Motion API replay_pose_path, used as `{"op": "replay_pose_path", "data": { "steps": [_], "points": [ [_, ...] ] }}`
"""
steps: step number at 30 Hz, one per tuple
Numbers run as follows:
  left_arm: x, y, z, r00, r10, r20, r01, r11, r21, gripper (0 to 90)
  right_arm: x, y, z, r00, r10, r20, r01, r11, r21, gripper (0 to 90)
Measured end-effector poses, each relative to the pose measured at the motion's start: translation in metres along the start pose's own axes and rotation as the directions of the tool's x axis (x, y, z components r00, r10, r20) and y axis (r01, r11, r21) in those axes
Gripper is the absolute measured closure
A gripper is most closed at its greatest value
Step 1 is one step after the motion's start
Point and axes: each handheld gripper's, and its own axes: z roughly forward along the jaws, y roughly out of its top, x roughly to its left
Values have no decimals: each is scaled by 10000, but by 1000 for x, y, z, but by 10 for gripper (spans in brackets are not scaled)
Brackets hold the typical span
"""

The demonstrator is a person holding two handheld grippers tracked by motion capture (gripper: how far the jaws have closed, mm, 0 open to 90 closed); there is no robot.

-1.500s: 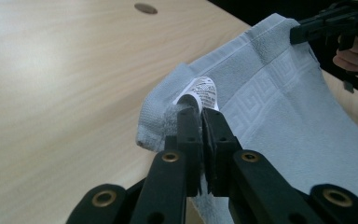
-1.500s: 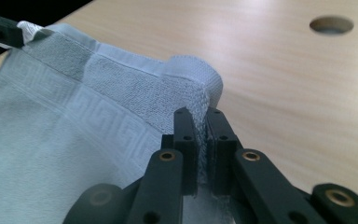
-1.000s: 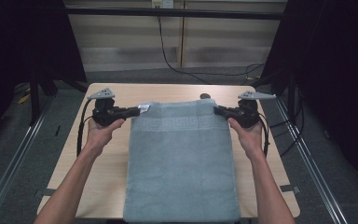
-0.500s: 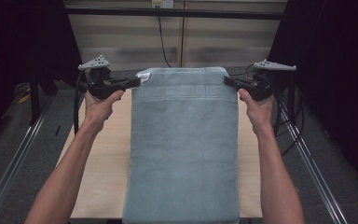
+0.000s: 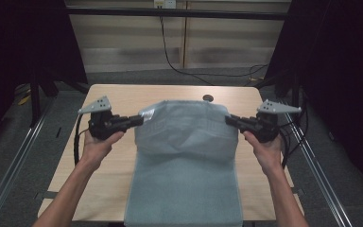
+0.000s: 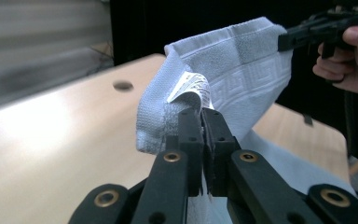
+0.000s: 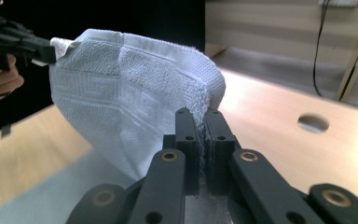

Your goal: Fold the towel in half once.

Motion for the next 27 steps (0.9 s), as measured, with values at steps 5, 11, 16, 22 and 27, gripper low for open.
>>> {"op": "replay_pose_path", "data": {
  "steps": [5, 11, 16, 22, 27],
  "points": [
    [-15, -34, -8, 9983, -438, 388, 429, 9988, 237, 876, 18, -33, -11, 9998, 46, -197, -41, 9997, 259, 863],
    [-30, -76, -16, 9946, -831, 618, 774, 9929, 906, 875, 39, -80, -23, 9990, 269, -364, -228, 9939, 1075, 863],
    [-35, -106, -5, 9939, -952, 548, 811, 9725, 2184, 873, 45, -118, -24, 9981, 561, -247, -495, 9753, 2153, 862],
    [-34, -125, 3, 9937, -1048, 402, 896, 9563, 2784, 828, 41, -144, -18, 9968, 796, -23, -752, 9503, 3023, 861],
    [-39, -130, 9, 9963, -784, 361, 629, 9460, 3179, 613, 40, -151, -15, 9961, 878, 30, -842, 9443, 3182, 860]
  ]
}}
